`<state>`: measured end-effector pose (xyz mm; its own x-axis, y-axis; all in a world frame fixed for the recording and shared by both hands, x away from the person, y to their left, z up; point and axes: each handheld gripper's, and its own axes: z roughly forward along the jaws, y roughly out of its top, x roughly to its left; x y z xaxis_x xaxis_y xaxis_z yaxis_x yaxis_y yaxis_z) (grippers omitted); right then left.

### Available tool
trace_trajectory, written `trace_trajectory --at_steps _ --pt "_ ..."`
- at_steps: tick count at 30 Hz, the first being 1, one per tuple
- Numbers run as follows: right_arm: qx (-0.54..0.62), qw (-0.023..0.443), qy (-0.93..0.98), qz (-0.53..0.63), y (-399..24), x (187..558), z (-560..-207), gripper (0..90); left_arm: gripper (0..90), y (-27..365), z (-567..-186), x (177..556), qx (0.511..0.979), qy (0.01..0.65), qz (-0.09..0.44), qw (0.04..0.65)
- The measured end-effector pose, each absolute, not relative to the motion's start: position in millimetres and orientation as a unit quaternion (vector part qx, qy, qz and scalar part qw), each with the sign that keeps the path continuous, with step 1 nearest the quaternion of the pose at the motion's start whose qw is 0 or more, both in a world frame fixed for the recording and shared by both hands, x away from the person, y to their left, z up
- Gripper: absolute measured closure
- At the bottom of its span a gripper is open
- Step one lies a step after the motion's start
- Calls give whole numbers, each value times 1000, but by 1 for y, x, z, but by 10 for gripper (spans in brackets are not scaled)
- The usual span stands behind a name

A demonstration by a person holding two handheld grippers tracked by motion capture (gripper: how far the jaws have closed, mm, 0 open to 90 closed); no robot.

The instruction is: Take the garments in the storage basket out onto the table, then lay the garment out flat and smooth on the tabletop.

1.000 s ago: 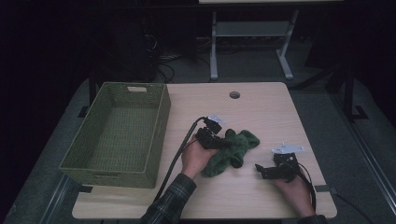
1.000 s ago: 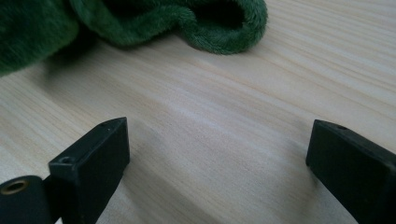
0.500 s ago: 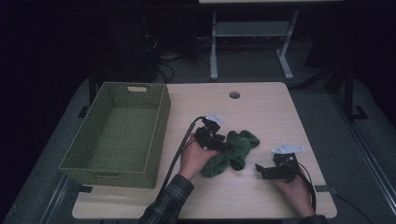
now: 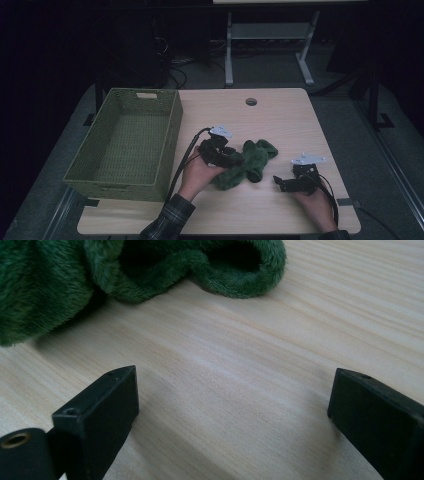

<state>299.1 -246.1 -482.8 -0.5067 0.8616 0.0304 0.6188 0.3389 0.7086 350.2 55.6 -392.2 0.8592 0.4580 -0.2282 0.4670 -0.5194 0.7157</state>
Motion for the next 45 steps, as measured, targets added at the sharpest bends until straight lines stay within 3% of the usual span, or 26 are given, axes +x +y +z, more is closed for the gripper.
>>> trace_trajectory --at_steps 2,3,7,9,20,31,45 --pt "463 179 799 340 -246 299 -483 58 559 56 -394 348 873 262 -1 411" --pt "464 180 798 340 -246 299 -483 58 559 57 -394 347 874 256 2 414" --pt "463 188 800 332 -246 295 -479 71 802 62 -393 344 876 243 11 416" --pt "459 185 798 345 -246 291 -475 102 861 66 -391 344 875 244 15 418" --pt "417 134 809 392 -225 275 -465 172 873 96 -394 340 860 274 54 427" --pt "343 105 822 442 -195 262 -445 422 874 110 -400 334 852 287 56 435" --pt "285 93 847 440 -150 275 -442 518 874 111 -405 333 852 289 52 433"
